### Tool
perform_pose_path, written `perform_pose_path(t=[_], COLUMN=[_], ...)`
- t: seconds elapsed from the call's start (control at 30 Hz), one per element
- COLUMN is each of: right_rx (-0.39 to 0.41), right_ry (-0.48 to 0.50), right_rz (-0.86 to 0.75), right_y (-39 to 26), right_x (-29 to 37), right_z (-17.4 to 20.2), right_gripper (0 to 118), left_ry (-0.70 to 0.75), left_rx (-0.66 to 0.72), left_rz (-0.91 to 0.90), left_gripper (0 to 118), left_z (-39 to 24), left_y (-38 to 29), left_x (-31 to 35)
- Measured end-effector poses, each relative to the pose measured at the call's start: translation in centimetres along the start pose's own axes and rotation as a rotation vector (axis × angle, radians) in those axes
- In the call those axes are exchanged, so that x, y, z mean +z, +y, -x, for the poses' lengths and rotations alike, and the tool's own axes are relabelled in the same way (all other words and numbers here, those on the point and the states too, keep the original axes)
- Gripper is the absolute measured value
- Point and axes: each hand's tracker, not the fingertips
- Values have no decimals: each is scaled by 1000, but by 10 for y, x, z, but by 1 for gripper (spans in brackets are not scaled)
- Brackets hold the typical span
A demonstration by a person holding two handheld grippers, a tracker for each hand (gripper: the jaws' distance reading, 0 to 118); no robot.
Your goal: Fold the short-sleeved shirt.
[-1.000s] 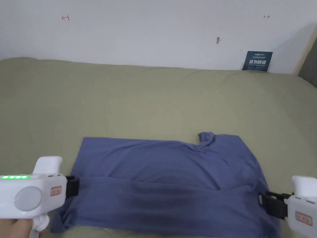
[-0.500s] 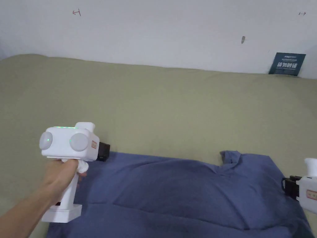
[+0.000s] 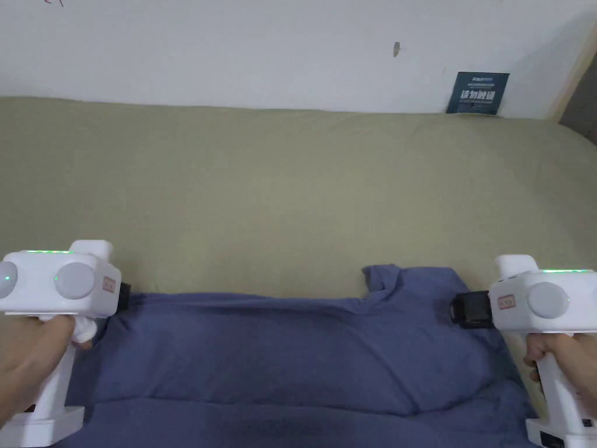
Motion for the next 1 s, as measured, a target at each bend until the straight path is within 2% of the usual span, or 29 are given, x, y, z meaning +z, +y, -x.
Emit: perform_pose_path(t=[0.03,0.07,0.1,0.17,0.2,0.23,0.27,0.3,0.33,0.5,0.67,0.87,1.0], right_rx=[6,23,28,16,-7,-28,-30,-6,25,17,-4,6,-16], right_ry=[40,-10,-59,-40,-19,18,50,11,23,44,84,113,140], right_rz=[25,9,25,21,27,25,7,-25,-68,-135,-228,-297,-317], right_y=[-5,2,4,7,10,12,3,2,0,-11,-36,-100,-149], right_x=[-2,-5,-9,-44,-44,-41,-7,6,17,72,132,198,220], right_z=[0,0,-1,-17,-22,-27,-11,-7,-4,1,-11,-12,-17], right_gripper=[107,101,100,99,88,53,9,0,0,0,0,0,0], left_ry=[-2,-3,-5,-8,-11,-13,-14,-11,-6,2,-20,-56,-64], left_rx=[5,4,0,-2,5,12,12,5,-2,-14,-6,10,8], left_rz=[1,0,-3,-7,-10,-11,-11,-19,-36,-106,-166,-222,-235], left_gripper=[3,3,3,3,3,3,3,3,3,3,3,3,3], left_z=[-1,-1,1,2,2,4,4,4,3,10,28,49,56], left_y=[0,1,0,-1,0,-1,0,0,-1,-11,-38,-96,-142], left_x=[0,0,3,2,3,5,8,12,18,64,121,177,199])
